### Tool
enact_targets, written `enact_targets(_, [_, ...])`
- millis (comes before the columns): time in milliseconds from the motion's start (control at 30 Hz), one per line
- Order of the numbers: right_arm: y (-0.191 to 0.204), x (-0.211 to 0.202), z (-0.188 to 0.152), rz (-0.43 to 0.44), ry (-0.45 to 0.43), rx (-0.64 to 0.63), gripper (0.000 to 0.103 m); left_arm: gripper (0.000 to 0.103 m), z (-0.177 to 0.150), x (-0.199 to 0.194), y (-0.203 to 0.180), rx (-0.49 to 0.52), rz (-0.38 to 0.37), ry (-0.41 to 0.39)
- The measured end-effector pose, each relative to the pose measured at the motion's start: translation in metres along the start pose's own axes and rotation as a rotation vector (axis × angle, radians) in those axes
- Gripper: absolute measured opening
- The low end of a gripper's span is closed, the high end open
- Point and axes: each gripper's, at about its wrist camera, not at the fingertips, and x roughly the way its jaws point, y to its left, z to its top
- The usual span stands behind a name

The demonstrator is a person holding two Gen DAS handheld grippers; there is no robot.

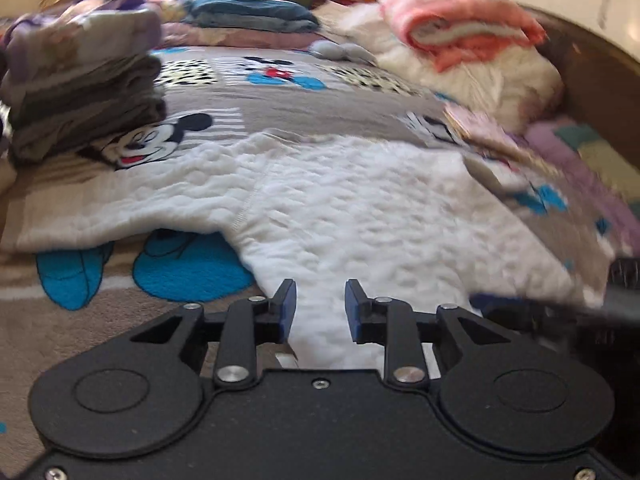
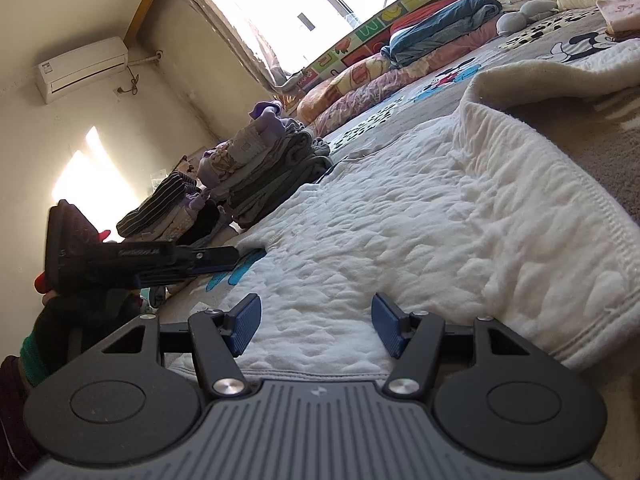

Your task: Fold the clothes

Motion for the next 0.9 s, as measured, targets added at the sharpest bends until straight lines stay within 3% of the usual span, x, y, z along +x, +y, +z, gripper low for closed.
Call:
enact_targets(67, [0.001, 0.000, 0.000, -0.006, 0.003, -0.003, 0.062, 0.036, -0.014, 0.011, -0.022, 0.150, 0.038, 0.101])
enact_targets(100, [0.002, 0.001, 0.000, -0.010, 0.005, -0.005, 0.062, 0.037, -0.020, 0.015, -0.031, 0.207, 0.062, 0.093])
enact_targets(200, [0.005, 0.002, 0.000, -0.024, 0.013, -0.016, 0.062, 0.036, -0.013, 0.007, -0.026, 0.172, 0.060, 0.093])
enact_targets(267, [0.006, 0.003, 0.000, -0.032, 0.017, -0.021, 0.062, 0.037, -0.005, -0.005, -0.031, 0.187, 0.061, 0.009])
enact_targets(333, [0.007, 0.004, 0.000, -0.035, 0.018, -0.025, 0.062, 0.043, 0.000, -0.005, -0.035, 0.148, 0.000, -0.032])
enact_targets(533, [0.007, -0.004, 0.006, -0.040, 0.018, 0.026, 0.061, 0.043, 0.005, 0.023, -0.041, 0.015, -0.080, -0.055])
enact_targets(633, [0.016, -0.033, 0.008, -0.020, -0.046, 0.091, 0.063, 0.043, 0.012, 0.020, -0.044, -0.038, -0.148, -0.103])
enact_targets(733, [0.019, -0.074, 0.022, -0.001, -0.173, 0.158, 0.068, 0.045, 0.019, 0.019, -0.054, -0.034, -0.223, -0.113])
enact_targets(833, [-0.011, -0.102, 0.054, -0.063, -0.284, 0.276, 0.081, 0.045, 0.024, 0.021, -0.068, -0.020, -0.276, -0.118])
enact_targets(900, [-0.039, -0.107, 0.074, -0.151, -0.307, 0.351, 0.081, 0.045, 0.025, 0.024, -0.080, 0.014, -0.285, -0.122])
